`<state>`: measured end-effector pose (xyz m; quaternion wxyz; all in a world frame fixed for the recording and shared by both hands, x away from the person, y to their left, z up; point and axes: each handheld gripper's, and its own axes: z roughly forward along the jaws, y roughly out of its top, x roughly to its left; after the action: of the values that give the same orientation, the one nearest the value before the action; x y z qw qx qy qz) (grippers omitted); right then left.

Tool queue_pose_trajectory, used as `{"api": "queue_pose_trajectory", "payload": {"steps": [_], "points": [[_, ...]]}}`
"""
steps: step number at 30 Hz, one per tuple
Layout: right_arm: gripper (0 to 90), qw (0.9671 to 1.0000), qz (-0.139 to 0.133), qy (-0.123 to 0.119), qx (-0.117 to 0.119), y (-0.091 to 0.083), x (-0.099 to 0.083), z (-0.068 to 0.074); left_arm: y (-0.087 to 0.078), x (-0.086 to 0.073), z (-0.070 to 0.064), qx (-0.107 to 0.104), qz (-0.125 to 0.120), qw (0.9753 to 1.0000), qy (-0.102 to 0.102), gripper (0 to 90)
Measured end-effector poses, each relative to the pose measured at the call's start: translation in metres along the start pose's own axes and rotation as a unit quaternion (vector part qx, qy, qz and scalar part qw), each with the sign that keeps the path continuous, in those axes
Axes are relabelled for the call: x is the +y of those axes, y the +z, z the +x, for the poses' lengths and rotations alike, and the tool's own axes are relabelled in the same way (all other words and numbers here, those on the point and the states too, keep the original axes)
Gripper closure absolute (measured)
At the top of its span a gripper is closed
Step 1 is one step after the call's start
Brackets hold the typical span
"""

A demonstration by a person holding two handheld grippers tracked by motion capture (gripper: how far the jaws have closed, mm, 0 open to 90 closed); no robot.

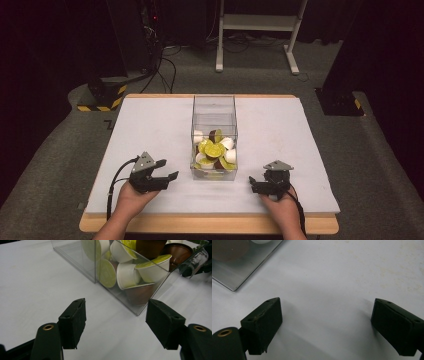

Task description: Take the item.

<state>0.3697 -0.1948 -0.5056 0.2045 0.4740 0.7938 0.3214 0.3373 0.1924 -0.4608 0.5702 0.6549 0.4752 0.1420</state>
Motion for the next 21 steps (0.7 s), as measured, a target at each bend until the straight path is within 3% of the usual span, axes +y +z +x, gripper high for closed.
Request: {"api": "queue_pose_trajectory", "payload": {"steps": [21], "points": [[9.9, 1.0, 0.0, 0.0, 0.0, 0.0, 0.0, 0.0, 0.01, 0.016, -0.02, -0.033, -0.007, 0.9994, 0.004, 33.2]]}}
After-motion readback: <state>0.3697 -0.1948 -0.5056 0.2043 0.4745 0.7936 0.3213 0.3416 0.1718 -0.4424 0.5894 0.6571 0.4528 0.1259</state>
